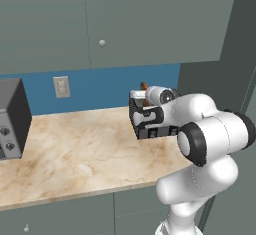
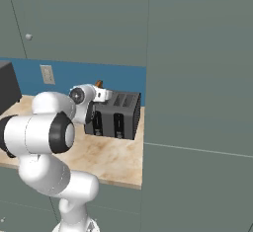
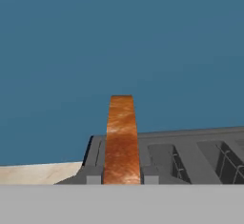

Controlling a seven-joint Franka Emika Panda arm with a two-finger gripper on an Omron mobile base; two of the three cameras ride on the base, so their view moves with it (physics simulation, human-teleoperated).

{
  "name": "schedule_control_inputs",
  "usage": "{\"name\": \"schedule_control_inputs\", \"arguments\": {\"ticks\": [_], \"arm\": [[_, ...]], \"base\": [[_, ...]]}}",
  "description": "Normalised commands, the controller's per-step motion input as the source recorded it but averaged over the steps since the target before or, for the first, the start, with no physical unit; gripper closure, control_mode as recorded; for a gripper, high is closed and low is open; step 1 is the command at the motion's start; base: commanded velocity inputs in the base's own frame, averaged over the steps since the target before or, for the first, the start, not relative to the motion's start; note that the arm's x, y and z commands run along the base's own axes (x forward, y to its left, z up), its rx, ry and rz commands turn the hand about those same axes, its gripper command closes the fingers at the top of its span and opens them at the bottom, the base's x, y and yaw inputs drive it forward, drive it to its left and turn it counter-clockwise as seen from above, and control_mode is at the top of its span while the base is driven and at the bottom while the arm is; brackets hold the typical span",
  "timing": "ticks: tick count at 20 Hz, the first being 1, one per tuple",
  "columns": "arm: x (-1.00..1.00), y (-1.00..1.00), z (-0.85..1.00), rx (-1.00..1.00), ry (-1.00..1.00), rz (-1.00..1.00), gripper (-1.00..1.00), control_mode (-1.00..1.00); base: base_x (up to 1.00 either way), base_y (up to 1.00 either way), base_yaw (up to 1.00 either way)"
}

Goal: Start the toaster. Once the lever pops up, take the bread to the plate on the dining counter.

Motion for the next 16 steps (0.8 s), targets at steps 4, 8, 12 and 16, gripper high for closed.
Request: {"name": "schedule_control_inputs", "arguments": {"ticks": [4, 8, 12, 16], "arm": [[-0.14, 0.00, 0.43, 0.00, -0.04, 0.00, 1.00, -1.00], [-0.21, 0.02, 0.53, -0.01, 0.00, 0.00, 1.00, -1.00], [-0.41, 0.00, 0.55, -0.02, 0.00, 0.00, 1.00, -1.00], [-0.59, 0.00, 0.50, -0.04, 0.00, 0.00, 1.00, -1.00]], "base": [[0.00, 0.00, 0.00], [0.00, 0.00, 0.00], [0.00, 0.00, 0.00], [0.00, 0.00, 0.00]]}}
